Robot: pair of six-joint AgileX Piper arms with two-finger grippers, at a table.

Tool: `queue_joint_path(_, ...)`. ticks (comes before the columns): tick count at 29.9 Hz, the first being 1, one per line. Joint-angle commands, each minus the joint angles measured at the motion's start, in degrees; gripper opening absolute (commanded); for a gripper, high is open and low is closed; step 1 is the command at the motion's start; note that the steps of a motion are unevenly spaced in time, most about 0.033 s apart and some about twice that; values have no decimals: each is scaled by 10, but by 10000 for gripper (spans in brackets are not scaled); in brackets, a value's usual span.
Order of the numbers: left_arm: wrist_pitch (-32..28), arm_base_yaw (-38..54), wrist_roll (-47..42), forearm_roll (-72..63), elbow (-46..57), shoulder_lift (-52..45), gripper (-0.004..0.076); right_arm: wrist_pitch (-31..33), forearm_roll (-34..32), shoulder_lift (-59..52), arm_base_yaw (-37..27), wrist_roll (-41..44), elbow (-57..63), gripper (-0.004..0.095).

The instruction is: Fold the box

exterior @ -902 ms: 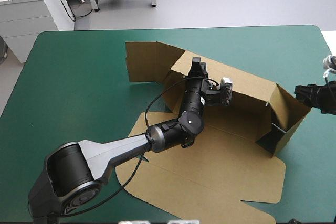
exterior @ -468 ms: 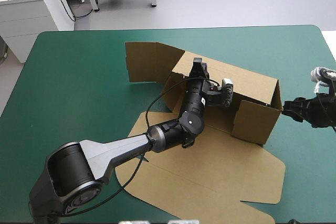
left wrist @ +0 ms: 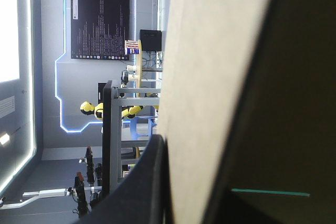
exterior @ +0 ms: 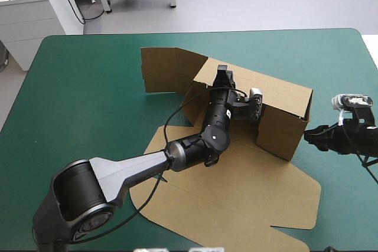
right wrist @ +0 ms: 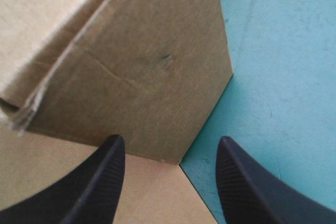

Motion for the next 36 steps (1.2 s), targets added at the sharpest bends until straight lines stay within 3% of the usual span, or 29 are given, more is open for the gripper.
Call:
queue_joint_path(1,-11,-1,-14,-26,-7,-18,-8,-26,55,-12,-2,-54,13,495)
queue_joint_path(11,-11,-1,-14,-26,-7,-18,-8,-32,102,-11,-1,-163,19,495)
queue_joint_path(24,-11,-1,-14,-26,-7,-18,-8,31,91,-11,-1,-211,19,495)
queue_joint_path(36,-11,-1,-10,-26,-7,-18,-8,-1,120,27,19,-260,19,496)
